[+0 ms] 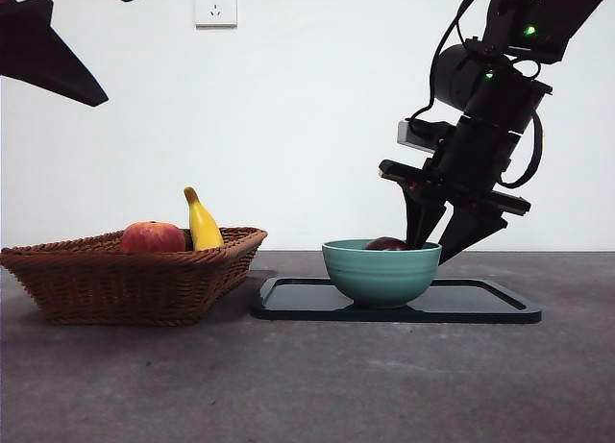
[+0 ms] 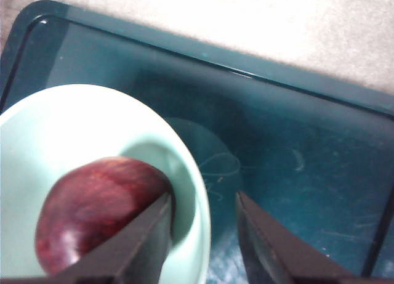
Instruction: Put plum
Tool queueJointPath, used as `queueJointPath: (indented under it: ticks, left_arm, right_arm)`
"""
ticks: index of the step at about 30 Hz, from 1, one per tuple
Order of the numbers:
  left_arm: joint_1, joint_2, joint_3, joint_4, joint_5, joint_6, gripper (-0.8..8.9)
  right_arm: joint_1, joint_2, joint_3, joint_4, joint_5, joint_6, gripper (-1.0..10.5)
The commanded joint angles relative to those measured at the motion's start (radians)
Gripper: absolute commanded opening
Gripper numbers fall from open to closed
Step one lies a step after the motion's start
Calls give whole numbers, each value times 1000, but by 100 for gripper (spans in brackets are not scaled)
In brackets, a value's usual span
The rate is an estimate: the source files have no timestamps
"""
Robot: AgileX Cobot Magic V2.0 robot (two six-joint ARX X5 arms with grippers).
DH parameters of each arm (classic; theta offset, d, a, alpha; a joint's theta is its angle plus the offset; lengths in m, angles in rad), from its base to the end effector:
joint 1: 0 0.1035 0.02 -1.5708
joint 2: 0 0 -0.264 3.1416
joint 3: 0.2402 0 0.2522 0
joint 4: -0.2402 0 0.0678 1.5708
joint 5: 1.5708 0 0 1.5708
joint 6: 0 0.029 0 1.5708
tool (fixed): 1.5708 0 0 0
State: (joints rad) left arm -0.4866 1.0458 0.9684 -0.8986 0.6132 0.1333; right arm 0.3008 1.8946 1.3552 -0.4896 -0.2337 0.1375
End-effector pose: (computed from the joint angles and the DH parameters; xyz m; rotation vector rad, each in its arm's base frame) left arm 0.1582 -0.1026 0.2970 0.0449 0.9519 -1.0733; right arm 0.3748 0.1233 0.1972 0.0872 1.0711 0.4136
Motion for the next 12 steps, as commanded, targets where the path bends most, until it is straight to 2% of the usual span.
queueJointPath:
  ticks: [1,12]
  left_arm:
    - [-5,6,7,2,8,13,402]
    - [-5,6,7,5,8,13,402]
  right_arm:
    - [-4,-32,27,-1,4,5,171]
    - [-21,-306,27,-111,-21,-7,171]
